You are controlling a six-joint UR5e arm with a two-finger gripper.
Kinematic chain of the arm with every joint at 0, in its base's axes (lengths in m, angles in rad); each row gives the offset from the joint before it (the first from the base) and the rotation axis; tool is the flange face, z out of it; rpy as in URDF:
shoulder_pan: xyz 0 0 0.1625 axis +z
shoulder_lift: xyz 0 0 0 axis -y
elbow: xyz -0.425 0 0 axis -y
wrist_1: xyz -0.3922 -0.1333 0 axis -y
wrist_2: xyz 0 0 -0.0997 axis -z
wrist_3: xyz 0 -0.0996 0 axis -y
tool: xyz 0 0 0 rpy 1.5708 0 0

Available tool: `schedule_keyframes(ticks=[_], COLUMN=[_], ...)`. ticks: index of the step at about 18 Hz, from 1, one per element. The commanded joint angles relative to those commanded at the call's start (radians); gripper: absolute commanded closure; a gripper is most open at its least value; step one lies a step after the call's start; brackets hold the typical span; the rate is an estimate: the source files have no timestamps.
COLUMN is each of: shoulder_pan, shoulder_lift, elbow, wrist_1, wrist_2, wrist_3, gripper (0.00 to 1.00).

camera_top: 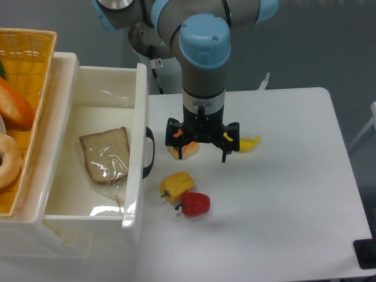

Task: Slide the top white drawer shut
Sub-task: 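Move the open gripper toward the front face of the white drawer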

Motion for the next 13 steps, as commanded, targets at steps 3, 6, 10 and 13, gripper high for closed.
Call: schedule_keyframes(ticks=[3, 6, 10, 13], shoulder_pan=[0.008, 0.023, 0.029, 0.049], shoulder_lift=[-0.011, -0.037, -0.061, -0.072], elbow=[0.000, -0.003, -0.041, -0.041], wrist_1=[0.002, 0.002, 0.005, 0.003], wrist_2=[0.000, 0.006, 0.106, 0.106], wrist_3=[0.003, -0.002, -0.006, -0.005], gripper=[0.00, 0.00, 0.00, 0.00])
